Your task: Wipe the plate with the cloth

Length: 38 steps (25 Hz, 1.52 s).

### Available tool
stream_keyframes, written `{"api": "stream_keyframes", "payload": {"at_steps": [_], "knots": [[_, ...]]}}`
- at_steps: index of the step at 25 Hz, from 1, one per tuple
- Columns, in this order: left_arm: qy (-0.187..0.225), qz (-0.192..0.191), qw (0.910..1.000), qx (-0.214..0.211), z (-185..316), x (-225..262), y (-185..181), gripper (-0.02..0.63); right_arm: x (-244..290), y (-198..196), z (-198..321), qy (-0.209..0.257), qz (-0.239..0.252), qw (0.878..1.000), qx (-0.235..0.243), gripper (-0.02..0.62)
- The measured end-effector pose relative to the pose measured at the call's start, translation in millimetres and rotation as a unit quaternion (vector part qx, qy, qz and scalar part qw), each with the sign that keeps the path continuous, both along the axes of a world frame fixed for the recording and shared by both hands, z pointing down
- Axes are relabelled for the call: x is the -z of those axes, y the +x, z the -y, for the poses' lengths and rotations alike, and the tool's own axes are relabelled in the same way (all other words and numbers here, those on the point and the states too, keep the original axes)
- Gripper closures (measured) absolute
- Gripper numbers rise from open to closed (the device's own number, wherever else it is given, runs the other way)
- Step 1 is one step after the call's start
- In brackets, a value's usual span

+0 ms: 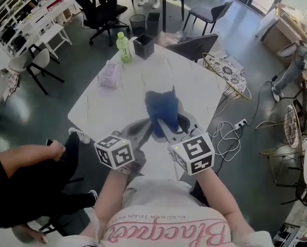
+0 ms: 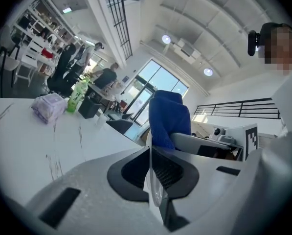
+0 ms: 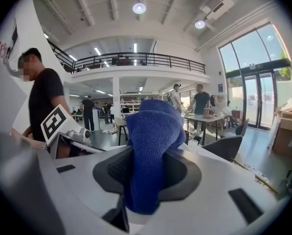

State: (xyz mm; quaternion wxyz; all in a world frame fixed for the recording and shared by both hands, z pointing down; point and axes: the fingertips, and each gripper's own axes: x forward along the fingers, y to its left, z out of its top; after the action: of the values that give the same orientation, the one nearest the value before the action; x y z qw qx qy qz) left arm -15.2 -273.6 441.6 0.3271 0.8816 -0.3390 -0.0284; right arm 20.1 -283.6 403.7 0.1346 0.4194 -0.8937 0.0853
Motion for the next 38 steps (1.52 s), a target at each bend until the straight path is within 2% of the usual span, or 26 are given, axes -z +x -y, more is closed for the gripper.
{"api": "stream_keyframes", "payload": {"at_steps": [6,16,19,24,28,33,36,38], "knots": [[0.001,-0.025,0.9997,0.001,0.4,3.8,-5.5,0.592,-4.7,28.6,7.5,-0.005,-0.003,0.999,-0.034,0.469],[0.01,-0.025,0.9996,-0.005,5.0,7.1,-1.9,0.592,-12.2,92.1,13.1,-0.013,-0.011,0.993,-0.12,0.468],[0.01,-0.023,0.9997,-0.006,6.7,6.0,-2.2,0.592,-6.6,98.8,9.4,-0.001,-0.013,0.992,-0.129,0.468],[0.008,-0.022,0.9997,0.003,7.9,4.7,-4.5,0.592,23.3,78.9,-8.5,0.034,0.02,0.993,-0.109,0.468],[0.013,-0.024,0.9996,0.006,10.2,10.8,-4.1,0.592,36.2,46.0,-21.7,0.058,0.018,0.996,-0.06,0.468],[0.017,-0.029,0.9993,0.014,13.1,16.4,-4.3,0.592,24.9,8.9,-36.3,0.036,0.01,0.999,-0.002,0.468],[0.012,-0.052,0.9984,0.018,14.2,24.0,-4.0,0.592,10.4,-4.1,-42.8,0.012,-0.003,1.0,0.022,0.468],[0.003,-0.076,0.997,0.017,13.0,28.6,-3.7,0.592,4.5,-6.0,-42.6,0.004,-0.006,1.0,0.021,0.468]]}}
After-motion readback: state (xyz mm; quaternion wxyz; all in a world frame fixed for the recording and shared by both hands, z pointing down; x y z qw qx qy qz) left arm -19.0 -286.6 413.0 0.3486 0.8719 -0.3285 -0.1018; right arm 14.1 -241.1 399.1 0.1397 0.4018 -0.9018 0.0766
